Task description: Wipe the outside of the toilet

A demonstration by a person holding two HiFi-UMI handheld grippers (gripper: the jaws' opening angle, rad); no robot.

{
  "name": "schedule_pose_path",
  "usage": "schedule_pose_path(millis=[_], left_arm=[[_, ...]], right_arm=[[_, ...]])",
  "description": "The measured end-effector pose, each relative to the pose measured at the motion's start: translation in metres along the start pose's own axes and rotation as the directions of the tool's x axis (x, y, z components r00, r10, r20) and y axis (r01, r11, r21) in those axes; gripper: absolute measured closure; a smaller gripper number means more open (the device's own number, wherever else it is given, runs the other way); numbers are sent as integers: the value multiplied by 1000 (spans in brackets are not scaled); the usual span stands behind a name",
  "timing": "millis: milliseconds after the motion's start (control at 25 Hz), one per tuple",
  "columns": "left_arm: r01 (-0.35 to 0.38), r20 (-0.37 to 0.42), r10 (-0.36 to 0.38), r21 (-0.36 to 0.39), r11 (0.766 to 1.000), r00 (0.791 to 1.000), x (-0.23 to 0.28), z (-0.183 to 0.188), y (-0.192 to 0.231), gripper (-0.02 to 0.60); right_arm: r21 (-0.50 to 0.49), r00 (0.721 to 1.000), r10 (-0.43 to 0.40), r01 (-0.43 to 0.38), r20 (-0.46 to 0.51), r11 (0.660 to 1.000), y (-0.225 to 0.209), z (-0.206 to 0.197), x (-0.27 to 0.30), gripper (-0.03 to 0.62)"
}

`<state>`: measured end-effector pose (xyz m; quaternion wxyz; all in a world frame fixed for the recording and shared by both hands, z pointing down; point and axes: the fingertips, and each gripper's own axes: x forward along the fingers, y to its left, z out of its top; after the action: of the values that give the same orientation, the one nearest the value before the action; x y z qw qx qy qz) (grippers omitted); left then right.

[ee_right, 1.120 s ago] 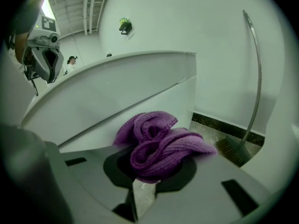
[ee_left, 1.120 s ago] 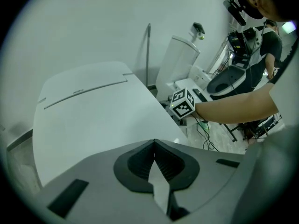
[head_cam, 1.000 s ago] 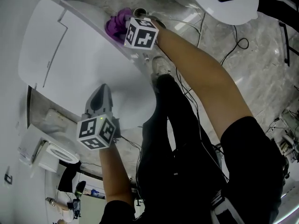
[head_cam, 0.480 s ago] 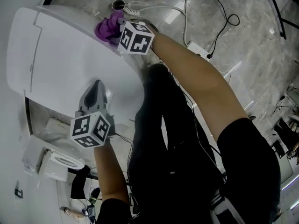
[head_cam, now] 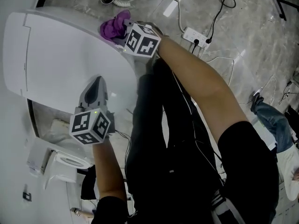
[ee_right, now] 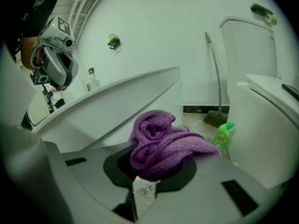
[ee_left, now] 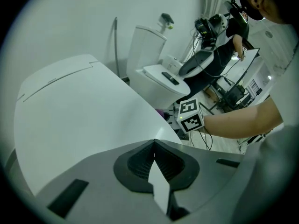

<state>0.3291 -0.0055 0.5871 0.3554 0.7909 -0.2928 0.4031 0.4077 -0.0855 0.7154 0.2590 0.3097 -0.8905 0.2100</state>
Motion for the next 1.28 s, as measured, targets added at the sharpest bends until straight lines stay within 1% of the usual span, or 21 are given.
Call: schedule_pose_path(millis=[160,360,520,680,800,920,1000,1080,1200,1280], left_arm=[[8,-6,-8,8,1000,1000,0,-14,-17,575],[2,-1,-2,-20,1000,1000,2,-31,-36,575],[-19,26,21,-50,999,999,-2,-42,-52,575],[-55,56,62,-110,992,997,-11,-65,-75,575],[-86,68,99,-176,981,993,-19,-85,-85,575],[-112,87,139,-256,960,987,-23,-105,-99,575],[-126,103,164,-303,945,981,-25,-115,-111,575],[-139,109,185,-339,930,977,-28,-125,-117,575],[-160,108,216,-379,911,970,-33,-141,-118,575],[-166,98,222,-399,902,970,-34,-156,-118,575]], right_arm=[[6,1000,-4,3,19,1000,19,-11,-17,531],[-12,1000,26,-26,7,1000,39,-30,-34,531],[-52,997,76,-77,-21,996,53,-40,-44,531],[-97,986,155,-160,-54,982,71,-54,-57,531],[-130,977,199,-208,-79,969,86,-60,-64,531],[-170,972,212,-226,-97,959,102,-68,-74,531],[-192,974,200,-219,-110,957,111,-74,-81,531],[-186,975,187,-207,-120,960,122,-78,-86,531],[-177,977,163,-187,-139,966,133,-81,-88,531],[-183,977,136,-166,-165,969,139,-83,-89,531]])
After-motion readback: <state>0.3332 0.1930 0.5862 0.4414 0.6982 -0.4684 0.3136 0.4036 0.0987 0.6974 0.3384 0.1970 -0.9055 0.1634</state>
